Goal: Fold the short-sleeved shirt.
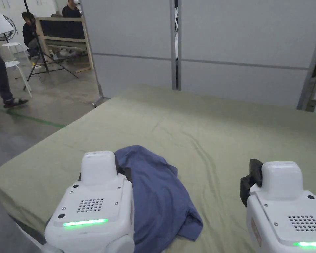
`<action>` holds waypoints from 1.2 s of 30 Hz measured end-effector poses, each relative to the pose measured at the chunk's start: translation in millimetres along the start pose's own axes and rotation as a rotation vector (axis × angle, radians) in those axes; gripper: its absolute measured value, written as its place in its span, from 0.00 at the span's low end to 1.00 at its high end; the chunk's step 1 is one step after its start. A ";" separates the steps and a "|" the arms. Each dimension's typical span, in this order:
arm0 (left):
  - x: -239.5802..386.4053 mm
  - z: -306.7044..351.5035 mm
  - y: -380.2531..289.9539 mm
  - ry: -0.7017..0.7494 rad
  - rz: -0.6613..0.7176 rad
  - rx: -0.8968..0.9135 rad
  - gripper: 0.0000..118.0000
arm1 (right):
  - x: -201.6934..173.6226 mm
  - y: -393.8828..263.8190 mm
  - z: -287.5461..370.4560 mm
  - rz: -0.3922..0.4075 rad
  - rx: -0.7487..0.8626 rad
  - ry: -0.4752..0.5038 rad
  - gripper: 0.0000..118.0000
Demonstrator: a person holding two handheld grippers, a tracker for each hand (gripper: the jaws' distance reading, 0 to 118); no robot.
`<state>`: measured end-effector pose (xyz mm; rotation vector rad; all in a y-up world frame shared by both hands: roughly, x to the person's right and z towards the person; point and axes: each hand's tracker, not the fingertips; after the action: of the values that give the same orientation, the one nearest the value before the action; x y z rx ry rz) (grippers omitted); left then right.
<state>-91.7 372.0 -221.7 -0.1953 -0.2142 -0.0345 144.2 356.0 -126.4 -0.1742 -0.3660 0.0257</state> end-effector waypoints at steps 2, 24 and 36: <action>0.2 -7.6 -3.6 0.002 -0.001 -0.020 0.03 | -2.8 -3.3 -4.9 0.011 -0.013 0.008 0.00; 27.2 -273.4 -130.8 -0.143 0.054 -0.735 0.93 | 3.6 -59.3 -63.6 0.038 -0.286 -0.019 0.00; 73.0 -323.6 -175.0 -0.130 -0.037 -0.912 0.72 | 20.6 -98.1 -99.8 0.017 -0.391 -0.036 0.00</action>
<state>37.3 135.9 -483.0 -1.1042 -0.3215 -0.1562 198.5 244.1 -193.7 -0.5644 -0.4032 -0.0265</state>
